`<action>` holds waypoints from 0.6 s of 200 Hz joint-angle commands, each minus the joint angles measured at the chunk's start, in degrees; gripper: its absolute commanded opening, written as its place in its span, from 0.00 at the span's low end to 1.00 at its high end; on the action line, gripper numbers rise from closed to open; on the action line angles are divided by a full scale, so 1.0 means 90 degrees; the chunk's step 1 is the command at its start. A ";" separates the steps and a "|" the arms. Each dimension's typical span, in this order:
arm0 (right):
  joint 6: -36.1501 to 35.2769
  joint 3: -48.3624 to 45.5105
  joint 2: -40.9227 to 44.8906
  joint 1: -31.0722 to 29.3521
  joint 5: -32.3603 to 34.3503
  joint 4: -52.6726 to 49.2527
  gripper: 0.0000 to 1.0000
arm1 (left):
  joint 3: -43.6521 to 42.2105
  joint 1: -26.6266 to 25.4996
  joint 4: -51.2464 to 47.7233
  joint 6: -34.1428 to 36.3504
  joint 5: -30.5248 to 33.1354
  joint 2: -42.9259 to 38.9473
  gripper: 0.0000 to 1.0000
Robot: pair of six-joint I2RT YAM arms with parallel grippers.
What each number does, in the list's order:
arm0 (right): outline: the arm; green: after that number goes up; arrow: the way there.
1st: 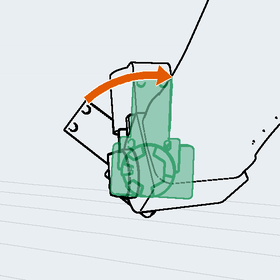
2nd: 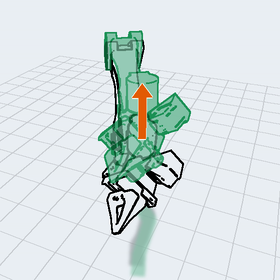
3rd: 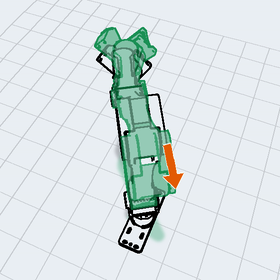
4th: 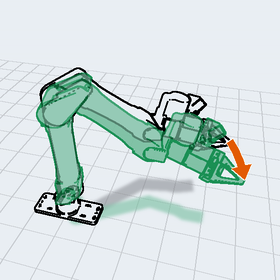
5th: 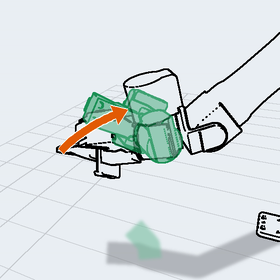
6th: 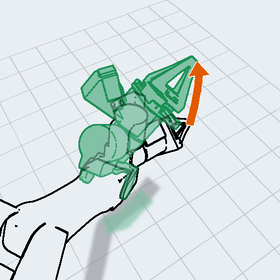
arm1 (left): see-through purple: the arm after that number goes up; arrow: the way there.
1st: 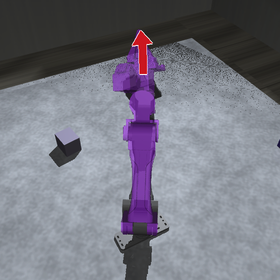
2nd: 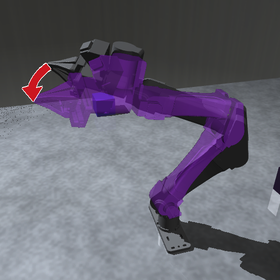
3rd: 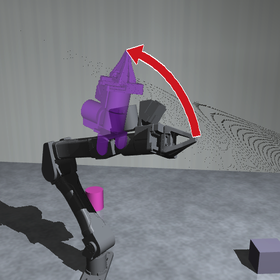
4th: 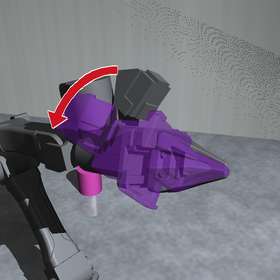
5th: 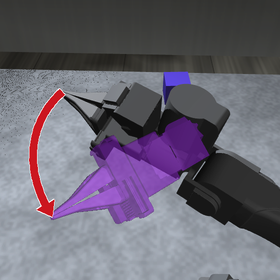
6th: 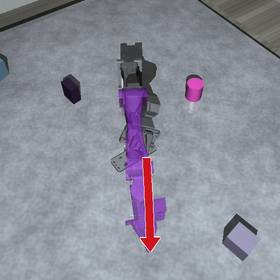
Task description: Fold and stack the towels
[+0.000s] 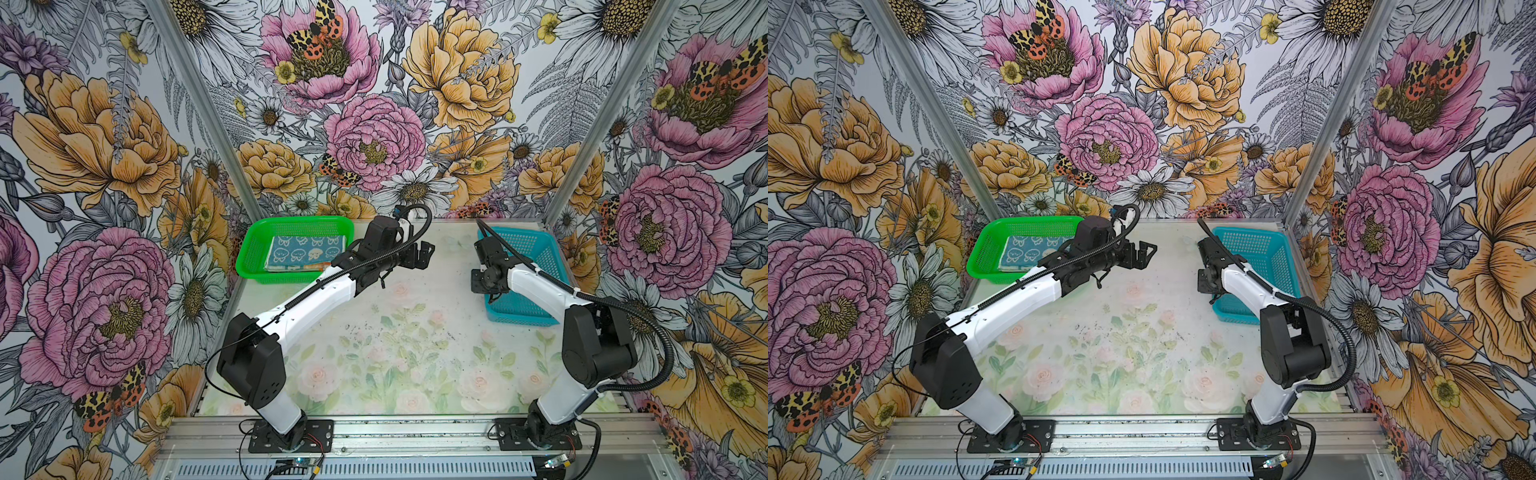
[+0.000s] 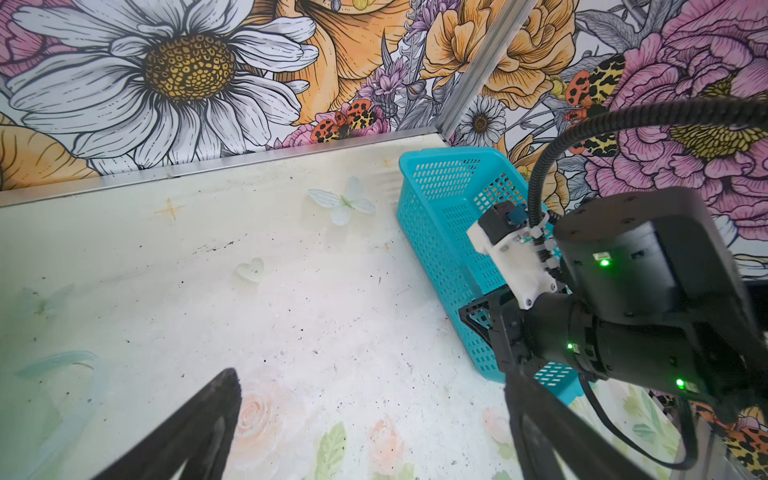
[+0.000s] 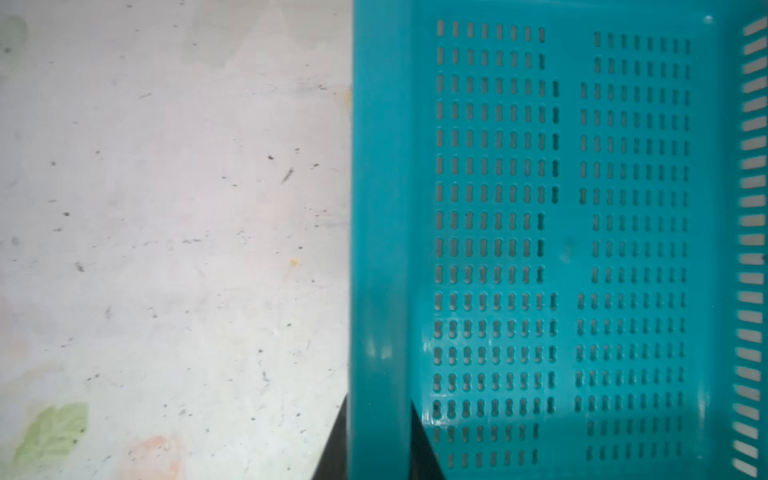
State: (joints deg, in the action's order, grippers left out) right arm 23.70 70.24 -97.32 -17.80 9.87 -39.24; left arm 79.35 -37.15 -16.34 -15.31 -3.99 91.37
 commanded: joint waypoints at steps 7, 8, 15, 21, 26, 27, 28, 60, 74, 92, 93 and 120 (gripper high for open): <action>0.1139 0.0547 -0.0171 -0.0786 -0.0328 0.0259 0.00 | -0.0595 0.0115 0.0173 -0.0116 0.0320 -0.0661 0.99; 0.1172 0.0566 -0.0177 -0.0805 -0.0327 0.0259 0.00 | -0.0619 0.0119 0.0174 -0.0116 0.0328 -0.0685 0.99; 0.1370 0.0683 -0.0261 -0.0994 -0.0295 0.0268 0.00 | -0.0794 0.0151 0.0187 -0.0130 0.0364 -0.0860 0.99; 0.1542 0.0822 -0.0353 -0.1167 -0.0265 0.0278 0.00 | -0.0958 0.0188 0.0194 -0.0154 0.0381 -0.1008 0.99; 0.1674 0.0936 -0.0447 -0.1305 -0.0266 0.0288 0.00 | -0.1076 0.0223 0.0195 -0.0180 0.0385 -0.1133 0.99; 0.1693 0.0965 -0.0471 -0.1334 -0.0261 0.0288 0.00 | -0.1099 0.0232 0.0195 -0.0182 0.0385 -0.1165 0.99; 0.1702 0.0990 -0.0493 -0.1357 -0.0259 0.0293 0.00 | -0.1120 0.0236 0.0194 -0.0192 0.0385 -0.1191 0.99; 0.2211 0.1887 -0.1360 -0.2155 -0.0269 0.0337 0.00 | -0.1906 0.0576 0.0242 -0.0390 0.0306 -0.2008 0.99; 0.2374 0.2228 -0.1730 -0.2383 -0.0314 0.0336 0.00 | -0.2206 0.0787 0.0142 -0.0557 0.0266 -0.2339 0.99; 0.2534 0.2588 -0.2164 -0.2622 -0.0381 0.0330 0.00 | -0.2597 0.1045 0.0114 -0.0684 0.0196 -0.2793 0.99; 0.2558 0.2616 -0.2184 -0.2632 -0.0387 0.0328 0.00 | -0.2611 0.1058 0.0110 -0.0688 0.0197 -0.2820 0.99; 0.2911 0.3031 -0.2611 -0.2837 -0.0499 0.0474 0.00 | -0.2958 0.1413 -0.0063 -0.0793 0.0203 -0.3285 0.99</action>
State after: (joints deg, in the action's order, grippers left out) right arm 40.14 93.91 -117.30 -41.93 12.80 -42.00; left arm 54.92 -26.68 -16.03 -20.53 -2.15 64.97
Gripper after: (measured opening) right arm 0.155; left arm 0.990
